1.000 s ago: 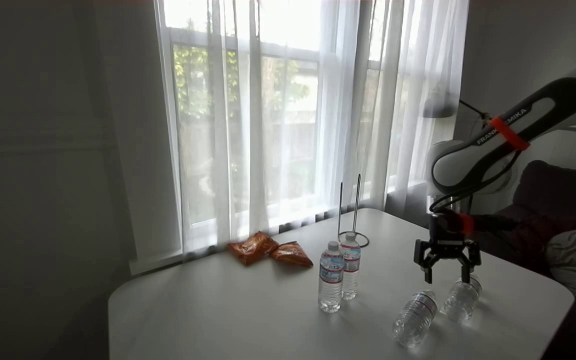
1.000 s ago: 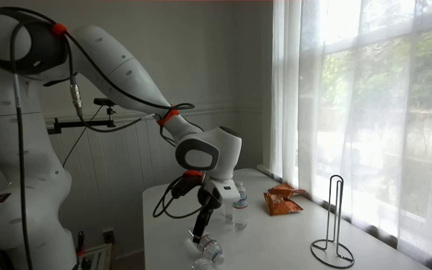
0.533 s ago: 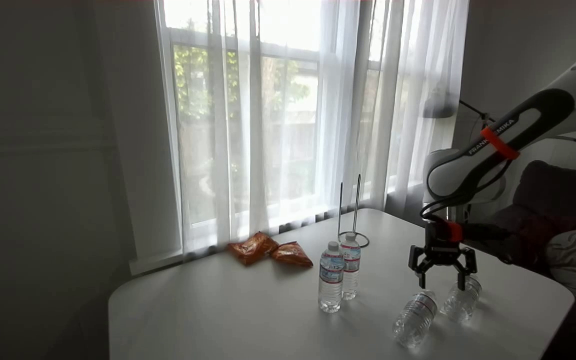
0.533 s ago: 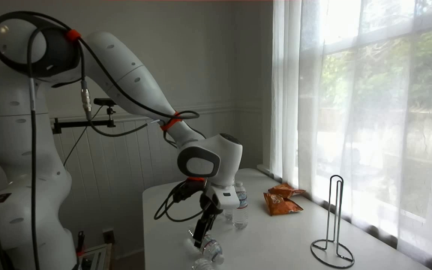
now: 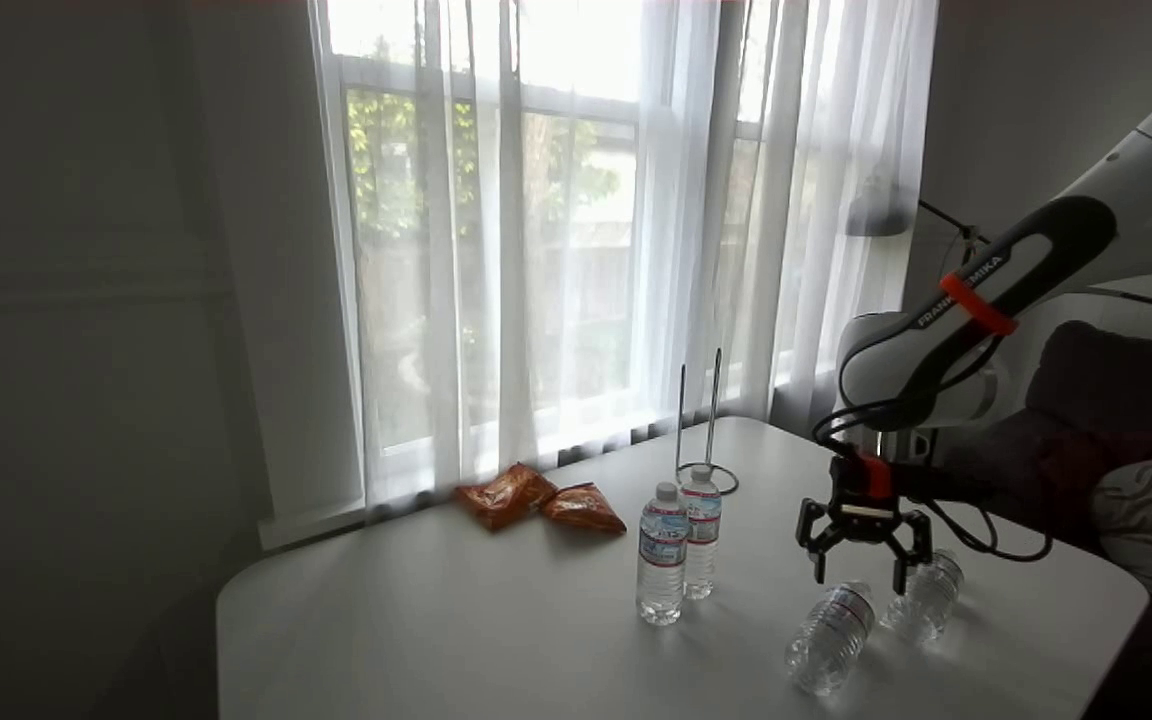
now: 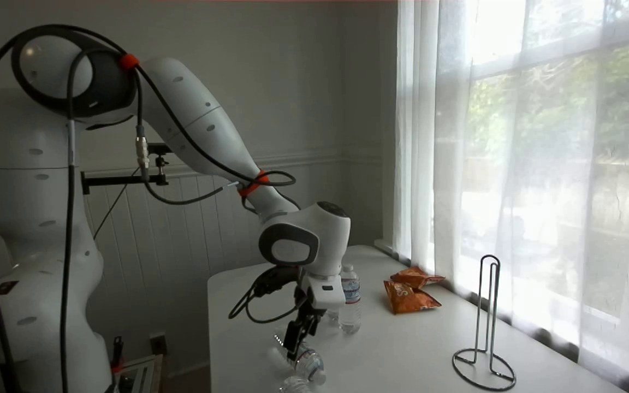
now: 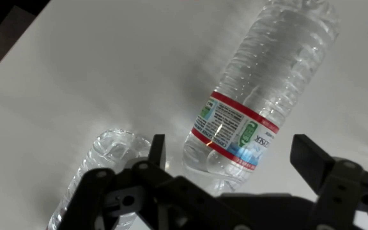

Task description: Pick up both water bottles laying on the table one by one and place them the right way up on the table

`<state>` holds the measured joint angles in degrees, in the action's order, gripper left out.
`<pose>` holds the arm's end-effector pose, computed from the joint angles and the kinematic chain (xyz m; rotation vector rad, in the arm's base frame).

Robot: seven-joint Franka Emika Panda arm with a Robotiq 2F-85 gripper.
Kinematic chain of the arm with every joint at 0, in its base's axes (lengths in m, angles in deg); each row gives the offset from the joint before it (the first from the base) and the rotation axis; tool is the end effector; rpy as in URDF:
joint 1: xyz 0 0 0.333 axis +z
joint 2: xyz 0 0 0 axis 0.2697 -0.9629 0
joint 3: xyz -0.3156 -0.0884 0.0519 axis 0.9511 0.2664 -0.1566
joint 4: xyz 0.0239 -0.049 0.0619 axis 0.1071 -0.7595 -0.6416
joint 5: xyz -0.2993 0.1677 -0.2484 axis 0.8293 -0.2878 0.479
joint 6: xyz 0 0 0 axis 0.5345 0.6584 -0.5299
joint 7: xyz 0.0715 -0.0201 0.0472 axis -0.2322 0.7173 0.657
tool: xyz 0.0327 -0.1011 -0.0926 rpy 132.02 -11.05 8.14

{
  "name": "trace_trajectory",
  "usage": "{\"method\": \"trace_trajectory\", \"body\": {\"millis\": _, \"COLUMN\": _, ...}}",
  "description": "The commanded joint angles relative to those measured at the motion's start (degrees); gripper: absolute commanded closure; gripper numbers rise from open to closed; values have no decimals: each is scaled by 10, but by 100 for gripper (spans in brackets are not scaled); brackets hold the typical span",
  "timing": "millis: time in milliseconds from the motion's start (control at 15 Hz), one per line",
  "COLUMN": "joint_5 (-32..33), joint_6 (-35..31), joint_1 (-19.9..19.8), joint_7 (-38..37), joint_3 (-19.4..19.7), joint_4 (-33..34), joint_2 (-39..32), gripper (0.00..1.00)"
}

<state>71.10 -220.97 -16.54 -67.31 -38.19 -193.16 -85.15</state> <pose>0.4620 -0.0184 0.2003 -2.7581 1.2901 0.3425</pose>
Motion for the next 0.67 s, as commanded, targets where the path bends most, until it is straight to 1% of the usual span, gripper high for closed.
{"method": "trace_trajectory", "body": {"millis": 0, "joint_5": -10, "joint_6": -41, "joint_1": 11, "joint_7": -42, "joint_3": -7, "joint_4": -12, "joint_2": -14, "gripper": 0}}
{"method": "trace_trajectory", "body": {"millis": 467, "joint_5": -17, "joint_6": -125, "joint_1": 21, "joint_7": -67, "joint_3": -9, "joint_4": -21, "joint_2": -38, "gripper": 0}}
{"method": "trace_trajectory", "body": {"millis": 600, "joint_5": -10, "joint_6": -143, "joint_1": 24, "joint_7": -76, "joint_3": -8, "joint_4": -22, "joint_2": -43, "gripper": 0}}
